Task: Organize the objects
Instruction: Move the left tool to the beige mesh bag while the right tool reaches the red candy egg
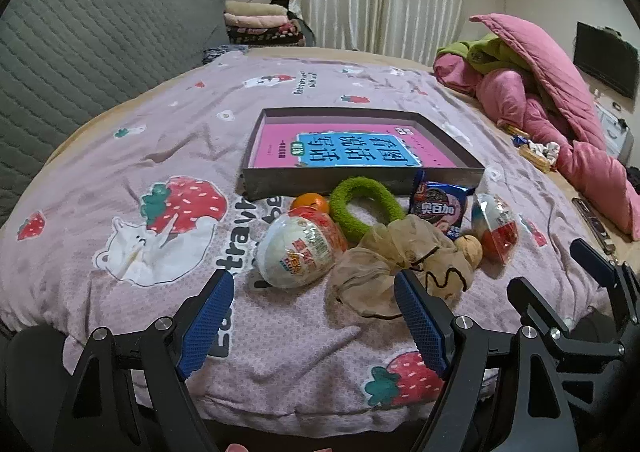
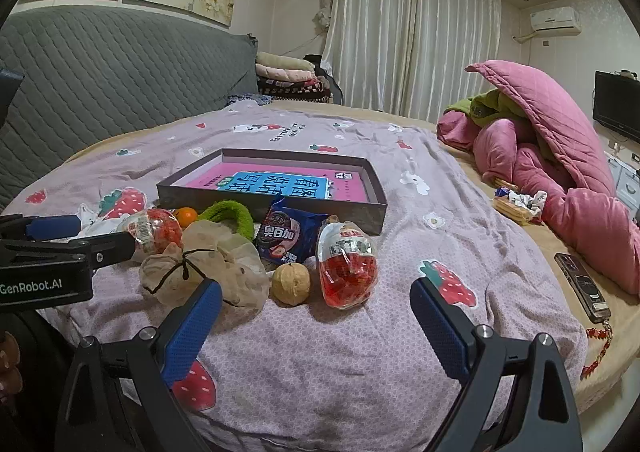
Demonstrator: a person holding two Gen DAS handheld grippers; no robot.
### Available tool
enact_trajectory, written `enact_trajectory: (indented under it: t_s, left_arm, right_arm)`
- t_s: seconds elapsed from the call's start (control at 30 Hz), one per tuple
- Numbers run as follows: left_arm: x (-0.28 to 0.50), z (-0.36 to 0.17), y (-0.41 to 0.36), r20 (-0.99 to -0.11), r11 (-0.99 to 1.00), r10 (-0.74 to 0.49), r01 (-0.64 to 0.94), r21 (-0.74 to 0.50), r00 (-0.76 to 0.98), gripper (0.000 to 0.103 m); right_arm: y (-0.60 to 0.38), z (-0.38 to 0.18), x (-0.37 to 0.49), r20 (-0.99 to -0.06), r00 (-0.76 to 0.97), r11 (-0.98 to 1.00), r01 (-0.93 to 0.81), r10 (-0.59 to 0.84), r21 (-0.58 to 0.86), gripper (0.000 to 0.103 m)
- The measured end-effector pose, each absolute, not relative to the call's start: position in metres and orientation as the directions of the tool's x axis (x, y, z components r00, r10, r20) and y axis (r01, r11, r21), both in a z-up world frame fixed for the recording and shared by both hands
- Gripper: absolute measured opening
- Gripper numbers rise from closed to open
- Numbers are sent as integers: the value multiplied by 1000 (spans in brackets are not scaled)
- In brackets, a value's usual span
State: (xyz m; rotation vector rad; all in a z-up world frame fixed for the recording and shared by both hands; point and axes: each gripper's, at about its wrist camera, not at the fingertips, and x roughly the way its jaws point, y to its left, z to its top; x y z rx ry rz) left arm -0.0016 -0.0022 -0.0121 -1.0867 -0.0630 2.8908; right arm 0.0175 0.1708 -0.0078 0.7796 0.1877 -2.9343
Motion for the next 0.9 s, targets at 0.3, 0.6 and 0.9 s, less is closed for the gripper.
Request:
enact_trajectory:
  t_s: [0.3,0.6,0.9]
  left_arm:
    - [-3,-18,14,-664,-994,104,-99,-46,-741,83]
    - [-2,-23,26,-661,-986,149,-163,-40,-736,83]
    - [-4,-31,41,-666,-979,142,-204,16,-732,83]
  right_arm:
    - [178,-10,10,-515,-856,-989,116,-53,-91,95]
    - [189,-15,2,-532,-846,-992,95,-38,-80,95]
    - [196,-17,-9,-550,-835,-991,93,-27,-93,95]
